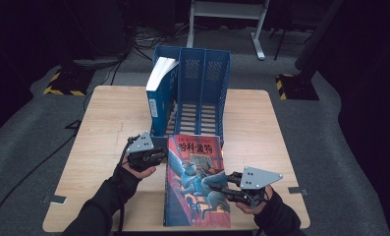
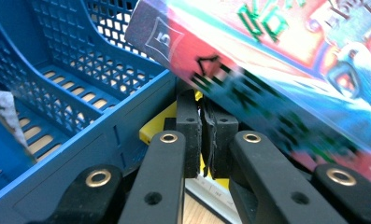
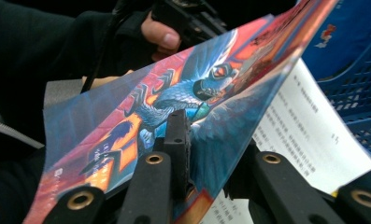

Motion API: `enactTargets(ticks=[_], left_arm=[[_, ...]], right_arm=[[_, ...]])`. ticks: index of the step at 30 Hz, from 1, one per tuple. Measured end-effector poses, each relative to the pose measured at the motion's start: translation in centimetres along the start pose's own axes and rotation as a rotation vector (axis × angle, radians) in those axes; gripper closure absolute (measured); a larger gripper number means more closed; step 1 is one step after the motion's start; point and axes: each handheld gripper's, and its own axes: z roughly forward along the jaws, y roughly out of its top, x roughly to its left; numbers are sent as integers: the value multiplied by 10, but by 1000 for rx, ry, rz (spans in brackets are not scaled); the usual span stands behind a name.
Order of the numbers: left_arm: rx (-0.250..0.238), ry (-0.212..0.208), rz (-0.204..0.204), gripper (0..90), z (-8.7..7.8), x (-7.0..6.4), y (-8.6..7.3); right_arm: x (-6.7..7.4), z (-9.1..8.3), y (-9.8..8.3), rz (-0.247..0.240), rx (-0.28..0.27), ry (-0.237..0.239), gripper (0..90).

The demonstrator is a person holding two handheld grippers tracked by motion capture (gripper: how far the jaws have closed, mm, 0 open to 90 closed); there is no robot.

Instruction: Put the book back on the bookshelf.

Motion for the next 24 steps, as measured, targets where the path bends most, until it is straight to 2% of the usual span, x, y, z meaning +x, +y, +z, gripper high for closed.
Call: enactTargets(ticks=[2, 4, 14, 17, 19, 22, 24], left_arm=[[2, 2, 3, 864, -1, 0, 0], [2, 4, 7, 871, -2, 0, 3], [-13, -26, 20, 895, -5, 0, 13], [-43, -37, 12, 896, -7, -2, 17], [-59, -40, 17, 897, -10, -3, 22], [-68, -33, 41, 896, -13, -4, 31], [-80, -35, 50, 896, -15, -5, 39]], right_arm=[[5, 1, 2, -25, 11, -23, 765], [6, 2, 3, -27, 17, -35, 766], [7, 1, 3, -21, 12, -25, 764], [7, 2, 2, -23, 10, -17, 764], [7, 3, 2, -24, 20, -37, 779], [5, 2, 3, -16, 0, -47, 792], [5, 2, 4, -24, -1, -77, 802]])
